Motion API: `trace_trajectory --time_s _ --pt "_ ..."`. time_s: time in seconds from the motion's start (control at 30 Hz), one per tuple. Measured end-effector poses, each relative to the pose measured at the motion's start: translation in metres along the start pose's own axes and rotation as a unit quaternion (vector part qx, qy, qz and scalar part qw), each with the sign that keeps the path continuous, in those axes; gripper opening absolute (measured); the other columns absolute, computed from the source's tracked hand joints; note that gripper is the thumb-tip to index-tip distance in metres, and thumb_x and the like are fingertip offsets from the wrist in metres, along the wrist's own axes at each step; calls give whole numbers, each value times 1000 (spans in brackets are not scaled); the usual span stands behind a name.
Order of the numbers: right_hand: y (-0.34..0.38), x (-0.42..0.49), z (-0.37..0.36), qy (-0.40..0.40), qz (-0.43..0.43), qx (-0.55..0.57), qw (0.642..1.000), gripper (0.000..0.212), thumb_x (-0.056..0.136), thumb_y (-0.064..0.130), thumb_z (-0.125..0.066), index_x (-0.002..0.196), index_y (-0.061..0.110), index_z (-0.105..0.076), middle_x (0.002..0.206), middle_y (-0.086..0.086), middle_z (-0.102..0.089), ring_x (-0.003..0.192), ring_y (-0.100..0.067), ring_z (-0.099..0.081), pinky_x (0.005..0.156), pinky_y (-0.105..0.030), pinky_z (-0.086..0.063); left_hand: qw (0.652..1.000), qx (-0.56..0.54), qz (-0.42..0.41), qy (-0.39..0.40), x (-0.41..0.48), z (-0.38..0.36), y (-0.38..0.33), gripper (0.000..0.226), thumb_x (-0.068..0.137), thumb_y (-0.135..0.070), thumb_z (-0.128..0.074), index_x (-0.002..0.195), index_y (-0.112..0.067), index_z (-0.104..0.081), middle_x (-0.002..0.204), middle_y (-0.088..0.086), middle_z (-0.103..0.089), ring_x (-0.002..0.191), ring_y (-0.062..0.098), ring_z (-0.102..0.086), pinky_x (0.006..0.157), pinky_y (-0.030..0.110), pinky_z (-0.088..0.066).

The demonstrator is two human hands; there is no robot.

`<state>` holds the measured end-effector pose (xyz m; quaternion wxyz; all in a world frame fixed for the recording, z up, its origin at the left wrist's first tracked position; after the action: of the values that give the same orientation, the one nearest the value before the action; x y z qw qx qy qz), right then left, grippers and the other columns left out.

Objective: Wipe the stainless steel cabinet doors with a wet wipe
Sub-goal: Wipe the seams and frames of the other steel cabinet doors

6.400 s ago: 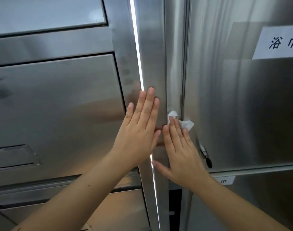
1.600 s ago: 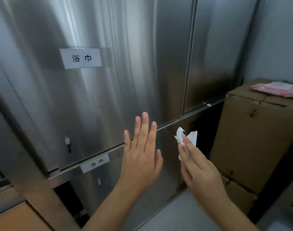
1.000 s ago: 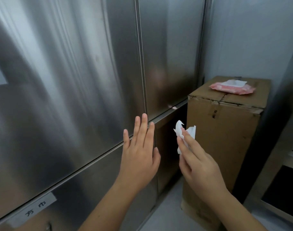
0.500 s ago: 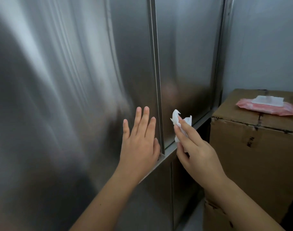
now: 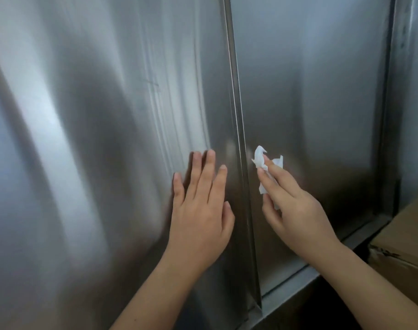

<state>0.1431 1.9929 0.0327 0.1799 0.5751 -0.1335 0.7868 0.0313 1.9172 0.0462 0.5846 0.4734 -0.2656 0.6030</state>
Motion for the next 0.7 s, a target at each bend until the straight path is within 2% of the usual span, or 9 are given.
trace_trajectory --time_s 0.07,0.13,0.23,0.3,0.4,0.5,0.7 --pt "-16 24 0 -24 31 25 999 42 89 14 -43 125 -1 -57 136 -15 -51 101 -20 -59 86 -18 -41 999 22 7 -23 18 -1 -1 54 83 -23 -40 135 -7 -44 150 15 -33 142 28 -18 112 48 -10" --pt "-27 47 1 -42 61 47 996 42 89 13 -43 125 -2 -56 135 -16 -52 98 -18 -55 88 -18 -37 997 58 13 -44 35 -1 -2 54 83 -22 -41 135 -7 -43 151 15 -32 142 28 -18 112 48 -8" --pt "-36 77 -1 -59 92 87 990 41 89 11 -44 126 -4 -55 135 -17 -51 98 -20 -49 89 -16 -33 992 103 24 -61 56 2 1 54 83 -21 -44 135 -6 -43 151 15 -32 142 29 -19 110 54 -15" --pt "-37 92 -4 -64 113 110 985 41 88 9 -45 126 -4 -55 137 -17 -50 100 -20 -50 91 -16 -33 989 131 25 -70 69 6 3 54 83 -20 -44 135 -5 -46 150 14 -33 142 29 -22 107 56 -21" --pt "-33 110 -6 -72 138 149 976 42 89 12 -44 128 -3 -54 140 -16 -47 101 -17 -60 89 -16 -40 982 167 14 -81 88 14 9 54 84 -20 -43 135 -4 -48 149 12 -35 141 29 -25 107 54 -22" --pt "-27 124 -4 -88 147 184 968 45 90 16 -42 129 -3 -52 142 -15 -44 110 -22 -62 87 -22 -48 978 186 4 -90 104 23 18 54 84 -20 -45 136 -4 -46 149 12 -35 141 28 -25 105 54 -24" --pt "-20 161 -6 -102 163 158 968 50 88 18 -40 131 -5 -50 144 -17 -41 129 -26 -47 98 -31 -45 971 217 -17 -98 137 41 29 53 84 -23 -43 133 -3 -51 148 14 -37 139 31 -29 104 53 -22"
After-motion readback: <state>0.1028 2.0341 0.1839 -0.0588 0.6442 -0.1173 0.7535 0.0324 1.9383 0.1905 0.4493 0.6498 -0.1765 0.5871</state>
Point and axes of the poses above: each hand's wrist, its own x-axis towards the middle knuckle, its own z-axis out of the back of the hand, y = z × x, the point moved 8 cm from there along x, towards the middle knuckle
